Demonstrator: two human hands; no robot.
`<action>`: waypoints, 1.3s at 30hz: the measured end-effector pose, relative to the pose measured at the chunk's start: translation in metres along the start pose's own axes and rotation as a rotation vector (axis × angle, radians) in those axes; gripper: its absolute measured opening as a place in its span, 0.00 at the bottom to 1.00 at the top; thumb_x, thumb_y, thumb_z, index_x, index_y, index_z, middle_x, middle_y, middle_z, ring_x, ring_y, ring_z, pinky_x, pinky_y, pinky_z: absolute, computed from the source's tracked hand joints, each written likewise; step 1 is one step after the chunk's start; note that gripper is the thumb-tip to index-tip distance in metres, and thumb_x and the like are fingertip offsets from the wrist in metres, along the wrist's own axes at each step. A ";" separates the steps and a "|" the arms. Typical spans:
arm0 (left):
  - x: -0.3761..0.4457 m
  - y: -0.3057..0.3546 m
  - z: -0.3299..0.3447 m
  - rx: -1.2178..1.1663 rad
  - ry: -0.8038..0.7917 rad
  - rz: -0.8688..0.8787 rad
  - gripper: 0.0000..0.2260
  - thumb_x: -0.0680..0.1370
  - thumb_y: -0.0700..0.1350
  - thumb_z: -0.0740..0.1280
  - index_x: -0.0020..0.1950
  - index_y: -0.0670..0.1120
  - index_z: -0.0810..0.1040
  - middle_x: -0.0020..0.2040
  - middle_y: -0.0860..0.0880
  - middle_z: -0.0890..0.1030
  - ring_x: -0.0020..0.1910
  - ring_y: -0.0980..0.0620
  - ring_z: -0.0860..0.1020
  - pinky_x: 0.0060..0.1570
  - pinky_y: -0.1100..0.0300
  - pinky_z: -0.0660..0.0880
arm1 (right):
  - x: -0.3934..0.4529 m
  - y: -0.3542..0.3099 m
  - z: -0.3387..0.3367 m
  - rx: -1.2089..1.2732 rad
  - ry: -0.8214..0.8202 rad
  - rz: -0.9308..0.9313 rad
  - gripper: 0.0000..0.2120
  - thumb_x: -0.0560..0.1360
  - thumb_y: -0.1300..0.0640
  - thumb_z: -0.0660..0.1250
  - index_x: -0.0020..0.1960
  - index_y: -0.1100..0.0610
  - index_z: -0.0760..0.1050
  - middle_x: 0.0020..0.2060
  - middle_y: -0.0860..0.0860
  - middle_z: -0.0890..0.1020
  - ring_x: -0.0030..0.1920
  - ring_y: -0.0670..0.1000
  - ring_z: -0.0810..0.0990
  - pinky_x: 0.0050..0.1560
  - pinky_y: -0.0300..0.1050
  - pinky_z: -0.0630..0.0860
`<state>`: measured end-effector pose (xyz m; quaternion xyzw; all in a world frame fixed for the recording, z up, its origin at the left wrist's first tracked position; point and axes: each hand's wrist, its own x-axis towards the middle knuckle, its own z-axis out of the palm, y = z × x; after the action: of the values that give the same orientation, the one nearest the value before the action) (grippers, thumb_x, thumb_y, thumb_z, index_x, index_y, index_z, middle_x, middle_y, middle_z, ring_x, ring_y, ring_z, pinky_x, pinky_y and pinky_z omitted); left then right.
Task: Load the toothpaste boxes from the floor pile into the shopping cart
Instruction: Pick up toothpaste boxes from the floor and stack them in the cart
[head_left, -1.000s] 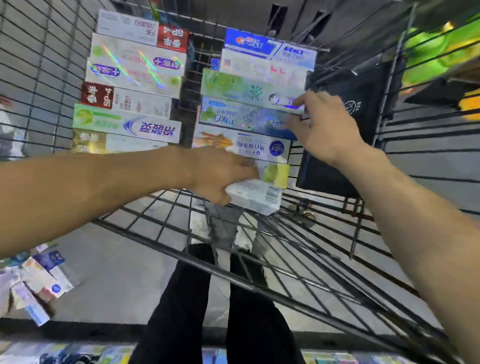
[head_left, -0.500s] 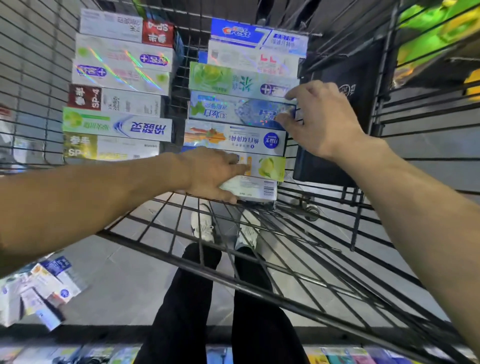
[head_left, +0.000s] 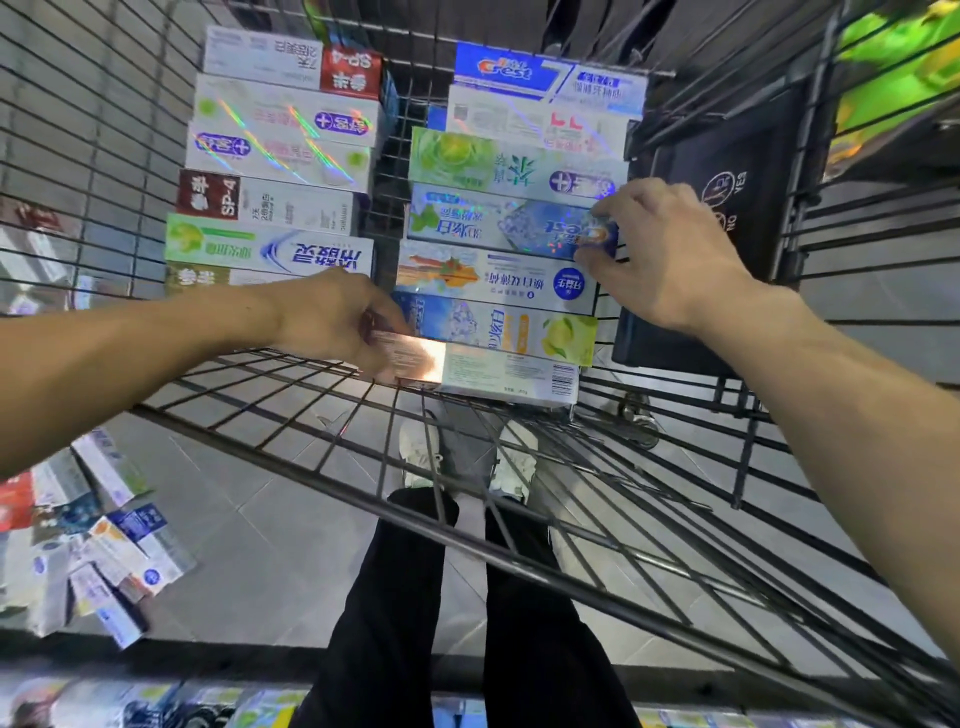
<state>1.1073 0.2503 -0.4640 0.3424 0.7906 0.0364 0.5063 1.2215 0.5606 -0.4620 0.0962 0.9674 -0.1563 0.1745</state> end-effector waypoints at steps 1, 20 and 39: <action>0.000 0.003 -0.001 -0.041 -0.011 -0.010 0.22 0.63 0.62 0.78 0.54 0.58 0.85 0.47 0.57 0.85 0.48 0.56 0.82 0.55 0.56 0.78 | 0.000 0.000 0.001 0.002 -0.005 0.000 0.26 0.79 0.40 0.63 0.71 0.53 0.72 0.70 0.56 0.72 0.67 0.64 0.69 0.69 0.58 0.66; 0.034 -0.005 0.018 0.203 0.118 0.101 0.21 0.68 0.61 0.78 0.51 0.50 0.78 0.43 0.54 0.76 0.45 0.48 0.77 0.38 0.59 0.69 | 0.003 0.000 0.005 -0.016 -0.065 0.005 0.26 0.79 0.41 0.63 0.73 0.53 0.70 0.71 0.56 0.70 0.68 0.63 0.67 0.67 0.57 0.65; -0.167 0.049 -0.086 0.403 0.899 -0.234 0.34 0.79 0.67 0.51 0.73 0.43 0.73 0.71 0.40 0.75 0.68 0.37 0.74 0.67 0.43 0.69 | -0.010 -0.132 -0.166 -0.217 0.104 -0.343 0.28 0.80 0.39 0.62 0.74 0.54 0.69 0.74 0.58 0.69 0.72 0.62 0.67 0.71 0.57 0.62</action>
<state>1.1032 0.2160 -0.2731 0.2930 0.9548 -0.0303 0.0405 1.1484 0.4918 -0.2752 -0.0813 0.9885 -0.0732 0.1044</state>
